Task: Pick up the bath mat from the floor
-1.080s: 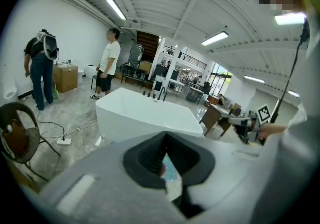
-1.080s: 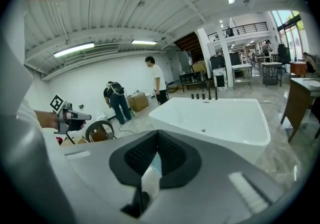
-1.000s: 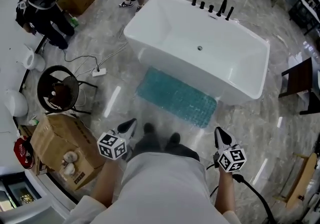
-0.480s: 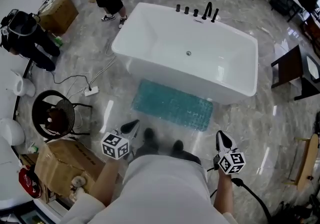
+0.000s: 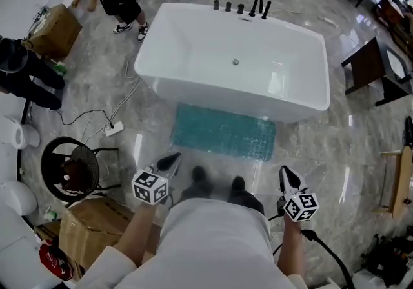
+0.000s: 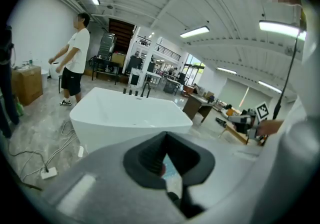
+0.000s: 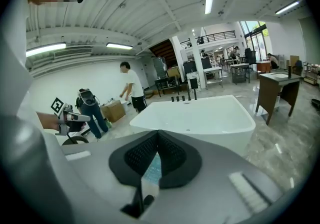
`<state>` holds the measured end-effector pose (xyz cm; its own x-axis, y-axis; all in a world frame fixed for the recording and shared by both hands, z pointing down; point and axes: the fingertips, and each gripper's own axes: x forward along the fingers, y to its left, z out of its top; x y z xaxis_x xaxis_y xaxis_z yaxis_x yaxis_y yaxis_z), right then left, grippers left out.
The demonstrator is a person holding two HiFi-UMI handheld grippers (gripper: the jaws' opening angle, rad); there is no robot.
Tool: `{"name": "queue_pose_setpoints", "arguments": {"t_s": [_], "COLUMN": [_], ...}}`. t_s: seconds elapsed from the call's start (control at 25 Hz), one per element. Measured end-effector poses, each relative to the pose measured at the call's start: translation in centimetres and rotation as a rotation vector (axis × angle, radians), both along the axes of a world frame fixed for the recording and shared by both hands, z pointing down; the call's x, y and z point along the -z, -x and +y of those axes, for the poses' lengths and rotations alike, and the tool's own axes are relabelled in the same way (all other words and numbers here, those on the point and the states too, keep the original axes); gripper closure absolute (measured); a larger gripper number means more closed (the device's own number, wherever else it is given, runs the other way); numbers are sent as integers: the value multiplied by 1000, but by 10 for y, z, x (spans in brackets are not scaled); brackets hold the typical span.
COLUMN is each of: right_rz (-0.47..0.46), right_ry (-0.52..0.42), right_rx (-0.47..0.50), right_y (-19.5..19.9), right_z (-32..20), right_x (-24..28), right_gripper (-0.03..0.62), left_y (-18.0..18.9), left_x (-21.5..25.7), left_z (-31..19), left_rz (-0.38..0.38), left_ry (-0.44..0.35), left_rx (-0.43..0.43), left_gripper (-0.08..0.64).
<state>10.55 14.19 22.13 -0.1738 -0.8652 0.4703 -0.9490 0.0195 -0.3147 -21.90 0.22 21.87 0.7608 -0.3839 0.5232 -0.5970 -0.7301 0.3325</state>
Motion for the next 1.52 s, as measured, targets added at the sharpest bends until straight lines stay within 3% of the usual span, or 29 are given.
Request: {"name": "queue_pose_setpoints", "arguments": {"t_s": [0.24,0.68,0.96,1.28,1.52], "right_rz": [-34,-91,-104,-95,-147], "right_ry": [9,70,119,173,162], "right_rx": [-47,-142,-115,-66,-61], "right_y": [18,26,22,-9,-35], "right_z": [-9,-7,-17,-34,-55], "right_x": [-14,-45,-67,-103,-123], "right_gripper": [589,588,589,589,589], "left_y": [15,31,20,-14,-46], "left_x": [-12,-38,-62,-92,-106], "left_z": [-19,-46,-54,-68,-79], "left_rz": [11,48,10,-3,64], "left_ry": [26,94,119,125,156], "left_rx": [-53,-48,-55,-27,15], "left_gripper": [560,560,560,560,560]}}
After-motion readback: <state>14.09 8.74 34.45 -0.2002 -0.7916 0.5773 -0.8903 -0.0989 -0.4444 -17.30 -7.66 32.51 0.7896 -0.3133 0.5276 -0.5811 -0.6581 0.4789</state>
